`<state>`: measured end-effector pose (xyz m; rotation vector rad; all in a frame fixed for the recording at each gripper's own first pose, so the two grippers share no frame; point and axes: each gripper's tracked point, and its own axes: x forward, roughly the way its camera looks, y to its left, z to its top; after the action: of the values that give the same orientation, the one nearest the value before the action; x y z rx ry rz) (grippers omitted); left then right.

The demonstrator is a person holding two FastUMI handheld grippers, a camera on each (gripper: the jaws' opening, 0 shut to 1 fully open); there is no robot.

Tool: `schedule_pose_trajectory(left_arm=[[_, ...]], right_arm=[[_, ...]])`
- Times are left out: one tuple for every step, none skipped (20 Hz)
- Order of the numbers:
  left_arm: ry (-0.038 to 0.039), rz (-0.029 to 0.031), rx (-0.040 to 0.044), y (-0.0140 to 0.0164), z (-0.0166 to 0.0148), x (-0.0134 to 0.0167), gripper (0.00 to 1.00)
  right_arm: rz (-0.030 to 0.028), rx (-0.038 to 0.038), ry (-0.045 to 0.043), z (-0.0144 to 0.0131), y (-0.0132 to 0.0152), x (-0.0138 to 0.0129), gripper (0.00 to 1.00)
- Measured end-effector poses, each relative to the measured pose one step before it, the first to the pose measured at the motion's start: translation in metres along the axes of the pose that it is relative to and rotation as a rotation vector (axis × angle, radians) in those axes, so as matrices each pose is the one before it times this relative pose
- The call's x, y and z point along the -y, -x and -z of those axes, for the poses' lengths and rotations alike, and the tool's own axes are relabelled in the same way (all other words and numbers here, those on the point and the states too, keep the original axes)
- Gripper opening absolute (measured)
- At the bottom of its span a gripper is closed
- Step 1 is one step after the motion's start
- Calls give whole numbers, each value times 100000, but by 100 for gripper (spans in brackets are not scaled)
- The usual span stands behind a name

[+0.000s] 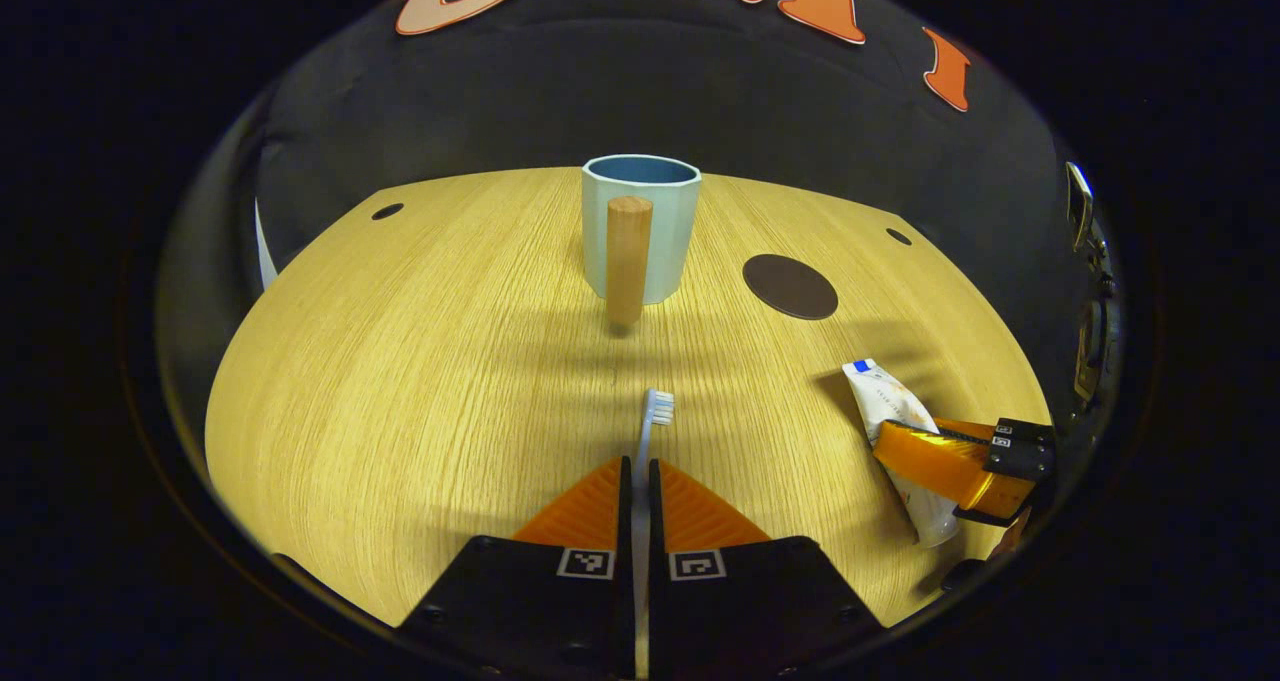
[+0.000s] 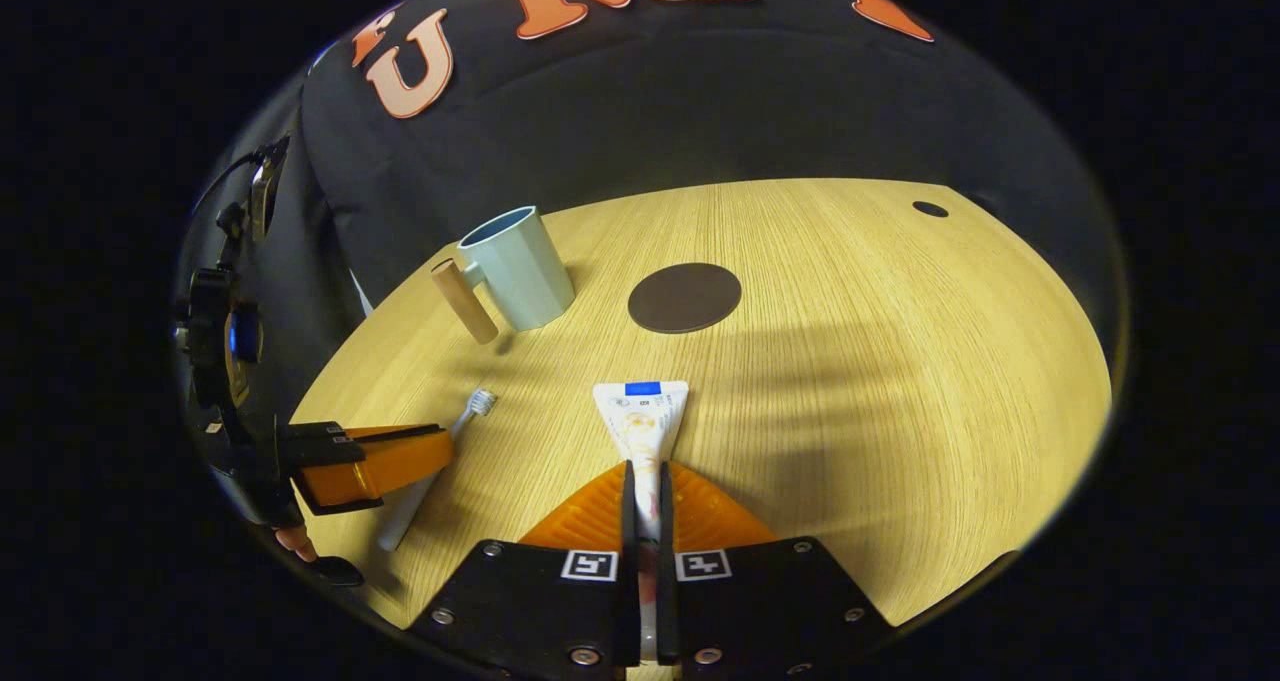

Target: Put the toothbrush and toothpaste on the desktop into the cup, then pick up the cup and place it on the coaster on the desktop.

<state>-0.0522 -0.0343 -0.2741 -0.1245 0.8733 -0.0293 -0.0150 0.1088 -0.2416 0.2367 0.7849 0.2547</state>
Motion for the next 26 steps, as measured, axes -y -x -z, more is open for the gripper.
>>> schedule_pose_trajectory(left_arm=[[799, 450, 717, -22, -171, 95, 5], [488, 53, 804, -71, -90, -153, 5], [142, -299, 873, -68, 117, -328, 5], [338, 236, 1748, 145, -236, -355, 6], [-93, -292, 1968, 142, -425, -685, 5], [-267, -116, 2109, 279, -534, -607, 5], [-260, 34, 2045, 309, -197, -534, 5], [-245, 267, 2093, 236, -299, -558, 5], [-1859, 90, 1422, 101, 6, -919, 5], [-1770, -1795, 2582, -33, -301, -1156, 5], [-1104, 28, 2852, -344, -301, -634, 5], [-542, 725, 2526, -82, -67, -196, 5], [-342, 766, 2154, -115, -2, 94, 5], [173, 1228, 2211, -16, -353, 7, 5], [446, 616, 1993, 268, -411, 44, 3], [290, 983, 1610, 138, -325, 44, 4], [276, 834, 1427, 39, -79, 56, 3], [50, 157, 497, -63, -4, -32, 4], [527, 464, 1241, 104, -333, -4, 3], [748, 842, 1686, 62, -583, 69, 3], [568, 218, 1980, 185, -337, -82, 3], [218, 246, 2445, 67, -645, -154, 3], [-923, -151, 2713, 49, -497, -202, 3], [-1539, -996, 3932, -83, -775, -379, 3], [-979, -234, 3966, -29, -695, -323, 3], [-142, 108, 2994, 11, -633, -168, 3]], right_arm=[[-1643, 473, 301, -145, 198, -183, 7], [-848, 1235, -268, -359, 299, -53, 7], [-221, 1689, 771, -399, 395, -27, 7], [509, 2516, 233, -654, 343, 48, 7], [-196, 2333, 245, -637, 60, -377, 6], [-733, 2597, -951, -764, 117, -266, 7], [-837, 2245, -838, -753, 205, -204, 6], [-148, 3129, 306, -852, 369, 57, 7], [878, 3270, 2962, -995, 304, 163, 7], [2221, 3218, 3981, -858, 174, 445, 6], [1930, 2720, 3387, -851, 176, 310, 6], [557, 2254, 1736, -751, 231, -48, 6], [-843, 930, 60, -545, 230, -304, 7], [-1185, 708, -908, -367, 84, -339, 6], [-953, 662, -526, -409, -4, -231, 6], [-121, 775, -201, -287, 6, -33, 6], [158, 520, 128, -208, -83, -13, 7], [59, 125, 169, -39, -72, -37, 6], [8, 209, -70, -98, -84, -37, 6], [-442, 423, -13, -195, 24, -136, 6], [-247, 760, -130, -251, -50, -58, 6], [-297, 1105, -112, -343, 53, -83, 7], [-230, 1220, -39, -418, 41, -63, 7], [-154, 1318, 94, -418, -33, -72, 6], [-165, 1277, 78, -531, 19, -21, 6], [-135, 1254, 90, -600, -109, -113, 6]])
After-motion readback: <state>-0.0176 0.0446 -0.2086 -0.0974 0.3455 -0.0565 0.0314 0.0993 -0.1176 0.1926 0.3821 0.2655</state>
